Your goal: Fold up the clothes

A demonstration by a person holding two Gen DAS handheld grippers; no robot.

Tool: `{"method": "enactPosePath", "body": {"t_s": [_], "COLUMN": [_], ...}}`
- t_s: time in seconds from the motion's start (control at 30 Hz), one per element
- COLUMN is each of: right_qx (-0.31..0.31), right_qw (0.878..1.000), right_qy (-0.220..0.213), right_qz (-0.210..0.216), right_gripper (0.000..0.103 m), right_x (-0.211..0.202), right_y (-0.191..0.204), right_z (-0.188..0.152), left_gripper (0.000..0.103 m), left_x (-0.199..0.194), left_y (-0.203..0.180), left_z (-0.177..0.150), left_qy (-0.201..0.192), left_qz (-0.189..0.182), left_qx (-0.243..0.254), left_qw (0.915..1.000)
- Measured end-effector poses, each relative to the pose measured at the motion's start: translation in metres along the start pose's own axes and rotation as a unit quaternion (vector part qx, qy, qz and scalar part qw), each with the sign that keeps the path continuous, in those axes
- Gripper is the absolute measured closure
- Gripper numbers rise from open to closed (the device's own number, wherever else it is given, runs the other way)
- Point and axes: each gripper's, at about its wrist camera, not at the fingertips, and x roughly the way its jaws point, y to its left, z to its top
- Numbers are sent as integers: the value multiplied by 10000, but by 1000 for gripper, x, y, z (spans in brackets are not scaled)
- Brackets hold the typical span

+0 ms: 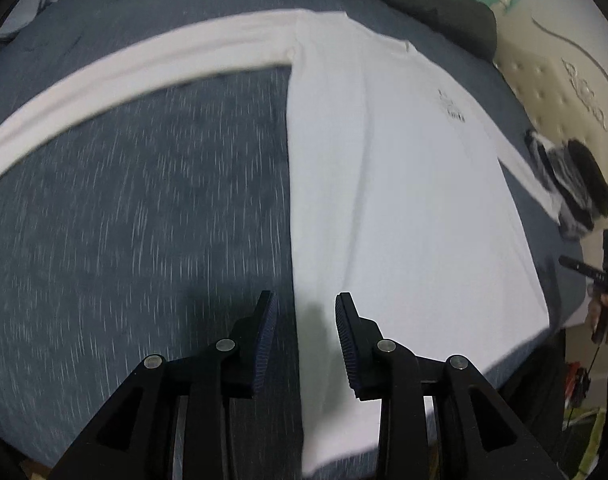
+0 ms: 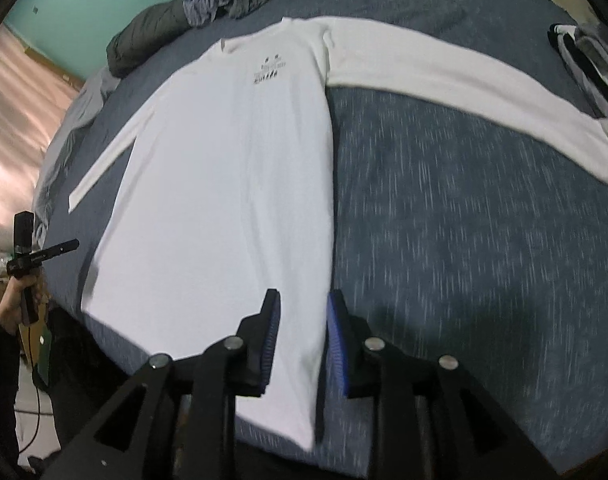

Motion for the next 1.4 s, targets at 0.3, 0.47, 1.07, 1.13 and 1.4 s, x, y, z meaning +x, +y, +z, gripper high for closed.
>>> {"method": "enactPosePath", "body": {"t_s": [0.3,0.47,1.07,1.13,1.4], "right_qx": [441,741,8,-45,-429], "right_qw": [9975,9936,9900,9890,9861], "right_qy": [-551,-851,-1149,-1149,-1068], "right_qz": [57,38,-819,-928,-1197], "right_gripper": [77,72,72,72,72], "right_x": [19,33,125,134,172], "right_y": [-30,-49,-54,-55,-45], "right_z": [67,120,325,339,384], "left_gripper": [68,67,57,57,55], "left_x": [15,45,102,105,115], "left_y": [-25,-35,-22,-17,-12], "left_z": [67,100,135,136,140], "left_qy": [-677,-862,-1486,-1491,-1460], "left_qz": [211,72,-114,-114,-150], "left_qx": [235,303,6,-66,-82], "left_qw": [9972,9958,9888,9887,9891]}}
